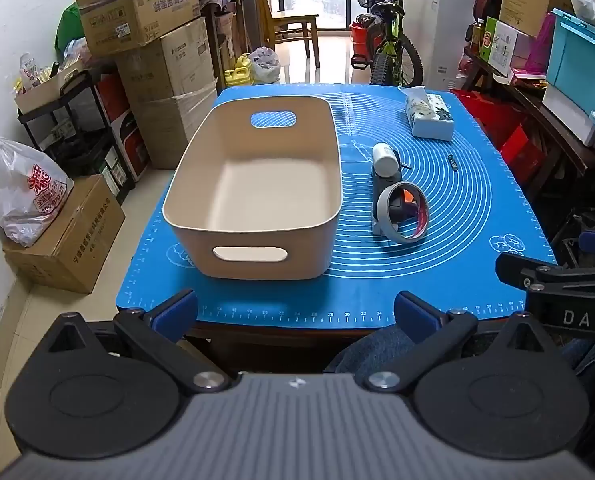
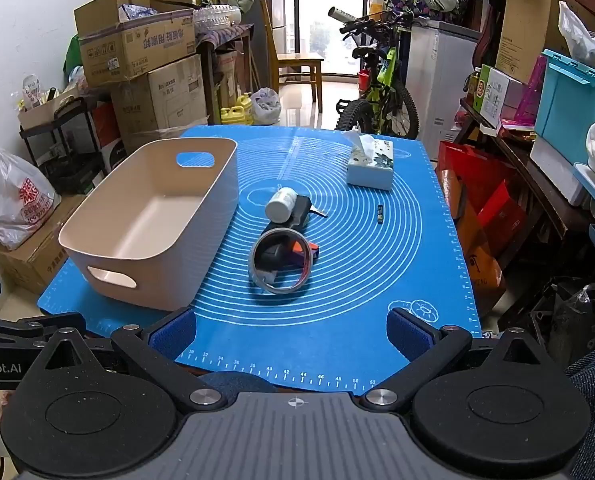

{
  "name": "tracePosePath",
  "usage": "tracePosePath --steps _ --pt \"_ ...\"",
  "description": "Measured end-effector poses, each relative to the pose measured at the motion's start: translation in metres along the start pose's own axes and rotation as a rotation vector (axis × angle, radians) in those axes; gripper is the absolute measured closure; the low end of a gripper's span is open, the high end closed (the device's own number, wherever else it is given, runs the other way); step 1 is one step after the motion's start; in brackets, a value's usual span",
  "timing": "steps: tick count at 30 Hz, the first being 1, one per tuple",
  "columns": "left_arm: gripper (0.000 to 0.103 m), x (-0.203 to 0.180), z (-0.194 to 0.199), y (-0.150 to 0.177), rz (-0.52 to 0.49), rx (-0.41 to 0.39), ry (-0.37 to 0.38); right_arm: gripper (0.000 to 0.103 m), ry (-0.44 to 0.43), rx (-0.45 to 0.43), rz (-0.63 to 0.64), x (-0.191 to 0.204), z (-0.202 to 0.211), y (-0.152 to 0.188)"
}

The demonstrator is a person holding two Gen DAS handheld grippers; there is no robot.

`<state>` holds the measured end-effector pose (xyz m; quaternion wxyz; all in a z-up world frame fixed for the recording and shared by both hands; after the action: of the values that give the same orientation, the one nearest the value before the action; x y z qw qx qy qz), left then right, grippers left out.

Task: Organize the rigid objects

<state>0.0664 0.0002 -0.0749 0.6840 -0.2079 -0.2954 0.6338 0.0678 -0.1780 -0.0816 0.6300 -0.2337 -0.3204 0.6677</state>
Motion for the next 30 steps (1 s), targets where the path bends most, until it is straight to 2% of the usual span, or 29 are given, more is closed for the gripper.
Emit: tracePosePath --steps 30 --pt "0.0 0.0032 -0.005 0.0039 -0.013 0.006 -0.009 0.002 -0.004 0.006 0.002 -0.0002 0.0005 0.0005"
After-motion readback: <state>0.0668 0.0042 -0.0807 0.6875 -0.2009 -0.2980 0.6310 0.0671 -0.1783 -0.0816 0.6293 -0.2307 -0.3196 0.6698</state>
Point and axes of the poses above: each gripper's, at about its wrist camera, not at the fingertips, and z roughly against the way its jaws point, x to its left, y to its underside, the point moved 10 cm from there along -z, roughly the way its jaws point, and after that the axes turned 5 degrees about -y, right-handed, at the moved point
